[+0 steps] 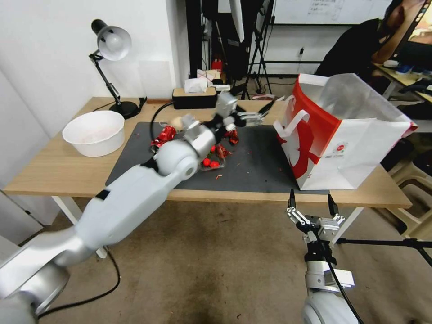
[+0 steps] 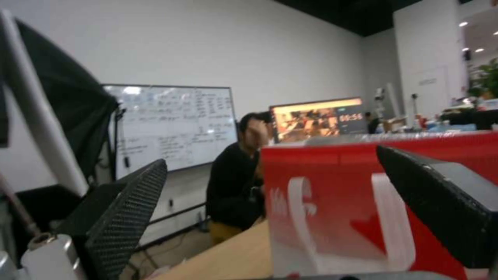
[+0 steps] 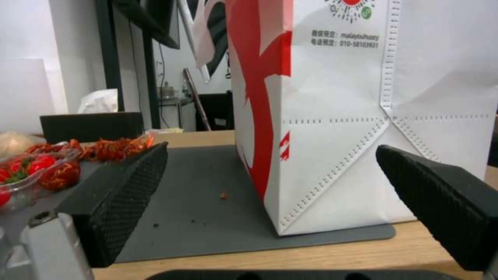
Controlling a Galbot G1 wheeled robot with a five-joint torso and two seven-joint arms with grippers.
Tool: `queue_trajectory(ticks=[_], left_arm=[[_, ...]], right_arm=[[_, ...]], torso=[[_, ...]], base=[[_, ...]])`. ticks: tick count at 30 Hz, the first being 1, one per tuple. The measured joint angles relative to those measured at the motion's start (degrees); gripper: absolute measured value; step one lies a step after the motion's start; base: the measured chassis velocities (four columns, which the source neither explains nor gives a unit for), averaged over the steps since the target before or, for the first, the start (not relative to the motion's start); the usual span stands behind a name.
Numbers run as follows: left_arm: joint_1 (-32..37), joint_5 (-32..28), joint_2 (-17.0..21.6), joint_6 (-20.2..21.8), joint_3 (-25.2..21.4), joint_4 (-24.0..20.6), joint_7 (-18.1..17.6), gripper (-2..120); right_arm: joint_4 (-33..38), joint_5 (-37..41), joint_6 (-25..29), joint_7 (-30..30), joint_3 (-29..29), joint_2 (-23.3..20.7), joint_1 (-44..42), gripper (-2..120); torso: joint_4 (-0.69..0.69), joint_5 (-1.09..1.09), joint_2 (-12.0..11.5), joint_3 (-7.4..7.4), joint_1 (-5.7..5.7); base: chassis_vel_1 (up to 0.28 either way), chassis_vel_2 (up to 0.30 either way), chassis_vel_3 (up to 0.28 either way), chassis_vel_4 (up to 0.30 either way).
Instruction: Pick up the trash from the table and place it into the takeout bag.
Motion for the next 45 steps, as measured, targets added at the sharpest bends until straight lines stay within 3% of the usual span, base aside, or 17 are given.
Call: queue_trajectory(ticks=[2,6,10,12,18,27,31,35,40,45], left_arm=[[1.83,0.45,0.77,0.16,-1.24,-1.07,-0.29,100],[11.54,2.63,4.2,0.47,-8.05,-4.51,-1.03,100],[15.38,3.53,5.02,0.47,-11.79,-5.54,-1.15,100],[19.87,4.72,5.91,0.3,-16.27,-6.7,-1.28,100],[26.93,6.33,7.0,-0.71,-21.19,-8.28,-2.66,100],[30.83,7.33,6.93,-0.95,-23.72,-9.0,-3.28,100],[32.5,7.97,6.67,-1.08,-25.24,-9.5,-3.41,100],[36.54,9.14,5.95,-1.09,-28.06,-10.19,-3.52,100],[45.77,14.25,2.51,-1.71,-35.66,-12.03,-4.5,100],[49.62,16.53,0.75,-2.46,-38.7,-12.46,-4.96,100]], right_arm=[[0.02,0.0,0.0,0.0,-0.02,-0.01,0.0,100],[0.08,0.02,-0.01,0.01,-0.2,-0.19,-0.06,100],[0.04,0.03,0.0,0.01,-0.26,-0.27,0.03,100],[-0.25,0.05,0.05,0.02,-0.41,-0.34,0.21,100],[-0.44,0.06,0.11,0.03,-0.72,-0.43,0.32,100],[-0.44,0.06,0.11,0.05,-0.95,-0.46,0.39,100],[-0.44,0.06,0.13,0.06,-1.03,-0.47,0.42,100],[-0.45,0.06,0.16,0.08,-1.08,-0.54,0.43,100],[-0.69,0.06,0.3,0.27,-1.13,-0.7,0.37,100],[-0.69,0.06,0.3,0.42,-1.14,-0.71,0.34,100]], torso=[[0.0,0.01,0.01,0.0,0.0],[0.01,0.01,0.01,0.0,0.0],[0.01,0.0,0.01,0.0,-0.01],[0.0,0.01,0.01,0.0,0.0],[0.0,0.02,0.01,0.0,-0.01],[0.03,0.0,0.01,0.0,-0.01],[-0.05,0.03,0.01,0.0,0.0],[0.01,0.0,0.01,0.0,0.0],[0.0,0.03,0.0,0.0,0.0],[0.0,0.02,0.0,0.0,0.0]], base=[[0.0,0.0,0.0,0.0],[0.0,0.0,0.0,0.0],[0.0,0.0,0.0,0.0],[0.0,0.0,0.0,0.0],[0.0,0.0,0.0,0.0],[0.0,0.0,0.0,0.0],[0.0,0.0,0.0,0.0],[0.0,0.0,0.0,0.0],[0.0,0.0,0.0,0.0],[0.0,0.0,0.0,0.0]])
